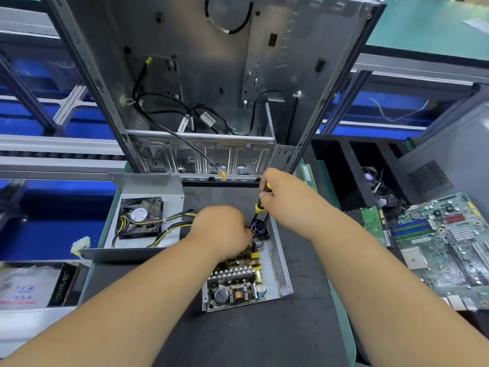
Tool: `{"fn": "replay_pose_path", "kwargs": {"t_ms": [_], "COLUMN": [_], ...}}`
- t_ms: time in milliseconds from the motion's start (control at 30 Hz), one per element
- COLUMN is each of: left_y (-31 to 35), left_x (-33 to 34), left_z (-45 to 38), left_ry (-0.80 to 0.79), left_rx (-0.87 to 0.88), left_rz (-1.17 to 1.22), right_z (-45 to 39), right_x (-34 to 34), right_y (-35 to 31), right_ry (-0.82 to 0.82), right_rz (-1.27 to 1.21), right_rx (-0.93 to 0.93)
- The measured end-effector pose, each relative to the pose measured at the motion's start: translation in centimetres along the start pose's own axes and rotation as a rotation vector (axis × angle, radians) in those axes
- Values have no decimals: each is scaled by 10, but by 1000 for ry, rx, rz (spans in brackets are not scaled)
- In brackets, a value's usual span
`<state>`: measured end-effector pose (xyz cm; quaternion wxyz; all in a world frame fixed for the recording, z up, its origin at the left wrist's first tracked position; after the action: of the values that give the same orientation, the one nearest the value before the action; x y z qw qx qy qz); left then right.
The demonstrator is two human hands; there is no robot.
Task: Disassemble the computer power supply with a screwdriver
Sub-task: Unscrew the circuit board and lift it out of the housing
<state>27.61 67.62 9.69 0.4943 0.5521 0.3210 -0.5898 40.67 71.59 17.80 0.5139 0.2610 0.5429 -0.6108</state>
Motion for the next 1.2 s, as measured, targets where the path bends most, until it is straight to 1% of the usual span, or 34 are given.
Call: {"fn": "replay_pose_path", "kwargs": {"t_ms": [67, 167, 233, 300, 367, 467, 600, 767, 867, 1000, 1200], "left_y": [1, 2, 2, 2, 2, 1, -4, -6, -7, -7, -8], "left_x": [1, 3, 4, 4, 4, 3, 1, 1, 1, 4, 8], "left_z": [-1, -3, -5, -6, -7, -8, -8, -6, -6, -6, -7], "left_ry": [-10, -32, -49, -62, -84, -106, -38, 45, 91, 74, 40], "left_rx": [13, 35, 31, 21, 11, -17, -100, -117, -115, -79, -33], "left_rz": [-4, -22, -27, -27, -29, -10, 107, 148, 131, 95, -30], "right_z": [1, 1, -1, -1, 0, 3, 3, 7, 6, 3, 5], "right_x": [1, -1, -1, 2, 3, 0, 2, 2, 3, 8, 5], "right_y": [-2, -7, -10, -13, -15, -17, -17, -16, -18, -17, -13], "right_ry": [17, 128, 151, 101, 56, 23, 21, 188, 204, 160, 161], "right_rz": [35, 234, 297, 232, 109, -5, 32, 177, 213, 114, 32], "right_rx": [9, 18, 12, -1, -15, -10, 21, 47, 80, 113, 91]}}
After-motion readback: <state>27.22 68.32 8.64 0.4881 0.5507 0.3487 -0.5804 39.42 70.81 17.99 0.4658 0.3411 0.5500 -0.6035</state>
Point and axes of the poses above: each hand's wrist, its own z-axis away from the middle knuckle, its own x-axis out of the palm, y = z × x, the point moved 3 cm from there along -z, towards the middle knuckle, and after that the axes turned 10 degrees about x, right-handed, at the moved point
